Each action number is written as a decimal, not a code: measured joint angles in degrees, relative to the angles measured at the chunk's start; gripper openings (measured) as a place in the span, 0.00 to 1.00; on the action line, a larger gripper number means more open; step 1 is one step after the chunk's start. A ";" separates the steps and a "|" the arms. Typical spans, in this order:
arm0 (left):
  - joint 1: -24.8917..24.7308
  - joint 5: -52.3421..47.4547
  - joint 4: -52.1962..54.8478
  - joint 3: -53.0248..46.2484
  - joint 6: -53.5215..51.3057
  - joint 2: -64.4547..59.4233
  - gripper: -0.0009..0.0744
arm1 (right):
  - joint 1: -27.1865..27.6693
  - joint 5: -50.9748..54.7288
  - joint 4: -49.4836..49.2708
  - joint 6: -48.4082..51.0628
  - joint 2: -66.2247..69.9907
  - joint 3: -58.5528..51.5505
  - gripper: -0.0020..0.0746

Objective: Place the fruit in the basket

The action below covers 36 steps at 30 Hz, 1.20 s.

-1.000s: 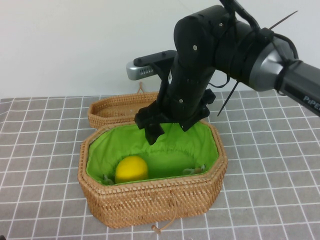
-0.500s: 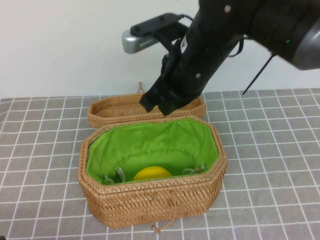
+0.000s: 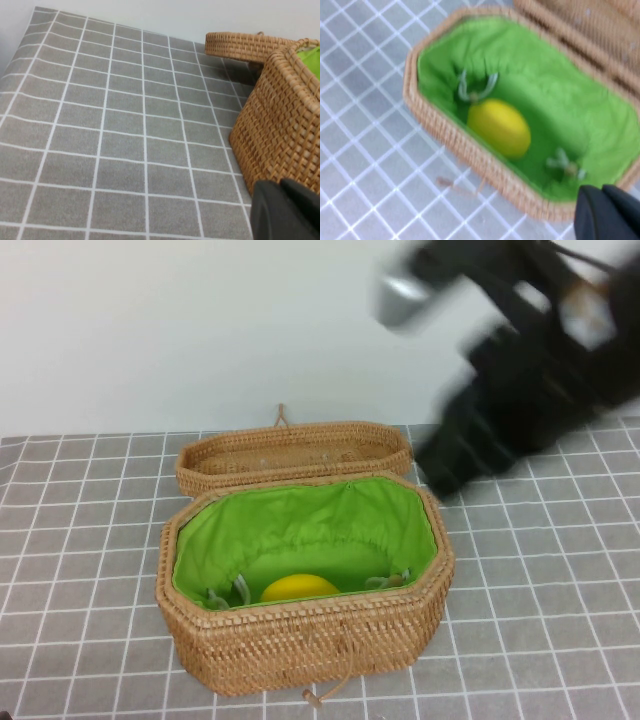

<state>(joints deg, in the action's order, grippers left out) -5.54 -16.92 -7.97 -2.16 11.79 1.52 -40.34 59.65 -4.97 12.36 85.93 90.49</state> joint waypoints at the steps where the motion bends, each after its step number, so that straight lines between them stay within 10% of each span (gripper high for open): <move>1: 0.00 0.00 0.00 0.00 0.00 0.00 0.01 | 0.00 -1.38 0.00 0.00 -3.30 -3.60 0.03; 7: 0.00 -0.02 0.00 0.00 0.00 0.00 0.01 | 0.00 -16.13 0.50 -0.14 -19.60 -20.84 0.03; 23: 0.00 -0.02 0.00 0.00 0.00 0.00 0.01 | 1.30 -13.53 -0.04 -0.03 -27.84 -24.44 0.03; 36: 0.00 -0.02 0.00 0.00 0.00 0.00 0.01 | 26.67 -29.27 -0.21 0.03 -44.45 -36.61 0.03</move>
<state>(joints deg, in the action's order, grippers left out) -5.54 -16.93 -7.97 -2.16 11.79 1.52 -13.67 30.38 -5.18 12.39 41.49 53.88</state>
